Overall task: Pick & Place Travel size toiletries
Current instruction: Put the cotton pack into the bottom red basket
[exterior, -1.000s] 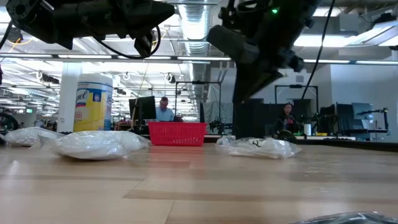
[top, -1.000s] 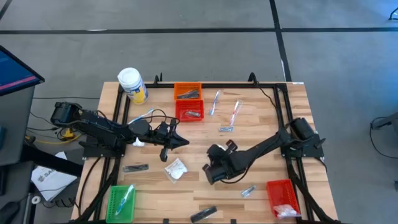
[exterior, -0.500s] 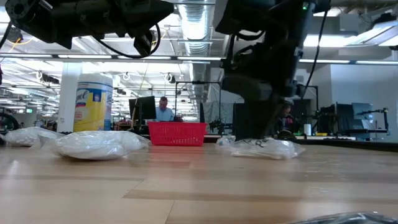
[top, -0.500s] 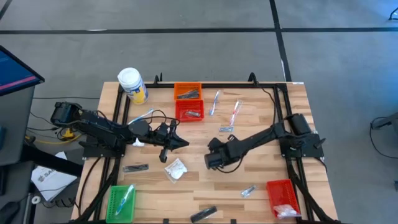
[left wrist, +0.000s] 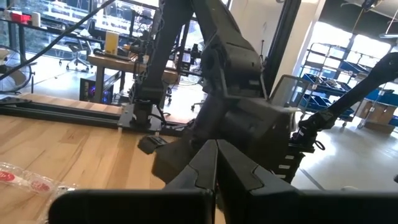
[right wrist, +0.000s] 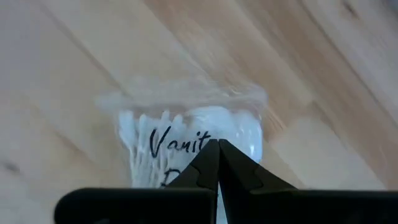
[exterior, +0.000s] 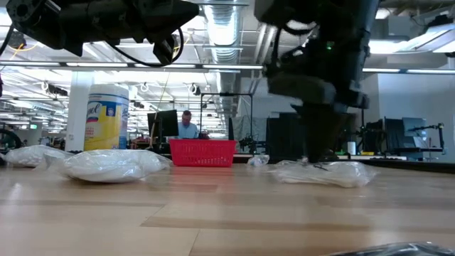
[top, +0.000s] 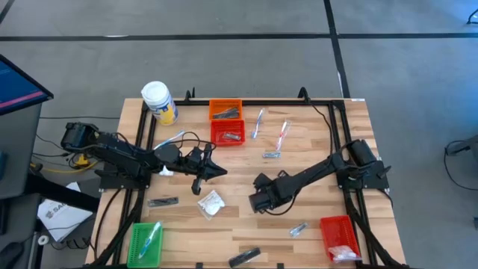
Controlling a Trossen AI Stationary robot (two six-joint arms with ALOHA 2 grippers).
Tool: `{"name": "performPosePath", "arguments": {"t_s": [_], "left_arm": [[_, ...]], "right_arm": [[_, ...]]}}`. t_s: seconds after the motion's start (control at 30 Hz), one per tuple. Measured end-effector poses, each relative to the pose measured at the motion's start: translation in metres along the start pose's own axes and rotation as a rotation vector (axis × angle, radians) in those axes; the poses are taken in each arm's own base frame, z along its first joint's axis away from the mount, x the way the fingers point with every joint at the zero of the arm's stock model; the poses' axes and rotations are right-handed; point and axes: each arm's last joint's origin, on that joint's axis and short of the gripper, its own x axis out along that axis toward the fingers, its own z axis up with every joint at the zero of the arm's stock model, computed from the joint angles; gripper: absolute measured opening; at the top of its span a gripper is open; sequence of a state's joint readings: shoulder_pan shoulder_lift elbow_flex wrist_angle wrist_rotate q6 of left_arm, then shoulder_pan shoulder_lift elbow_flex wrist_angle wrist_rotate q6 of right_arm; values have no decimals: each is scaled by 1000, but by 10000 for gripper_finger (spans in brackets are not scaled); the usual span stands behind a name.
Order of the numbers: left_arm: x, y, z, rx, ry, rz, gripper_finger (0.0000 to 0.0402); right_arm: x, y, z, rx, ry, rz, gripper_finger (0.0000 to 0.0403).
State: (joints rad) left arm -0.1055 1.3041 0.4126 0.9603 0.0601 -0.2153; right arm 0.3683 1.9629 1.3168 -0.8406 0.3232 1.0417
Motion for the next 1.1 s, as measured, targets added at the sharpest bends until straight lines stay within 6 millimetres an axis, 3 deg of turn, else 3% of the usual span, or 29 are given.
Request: {"name": "performPosePath", "arguments": {"t_s": [0.3,0.6,0.9,1.1], "left_arm": [[0,0,0,0,-1,0,0],[0,0,0,1,-2,-1,0],[0,0,1,1,-6,-2,0],[0,0,1,1,-7,-1,0]], "right_arm": [[-26,28,19,-239,-175,196,0],[-16,22,19,-293,3,250,0],[-16,24,19,-359,56,338,0],[10,32,26,-391,115,436,0]]}}
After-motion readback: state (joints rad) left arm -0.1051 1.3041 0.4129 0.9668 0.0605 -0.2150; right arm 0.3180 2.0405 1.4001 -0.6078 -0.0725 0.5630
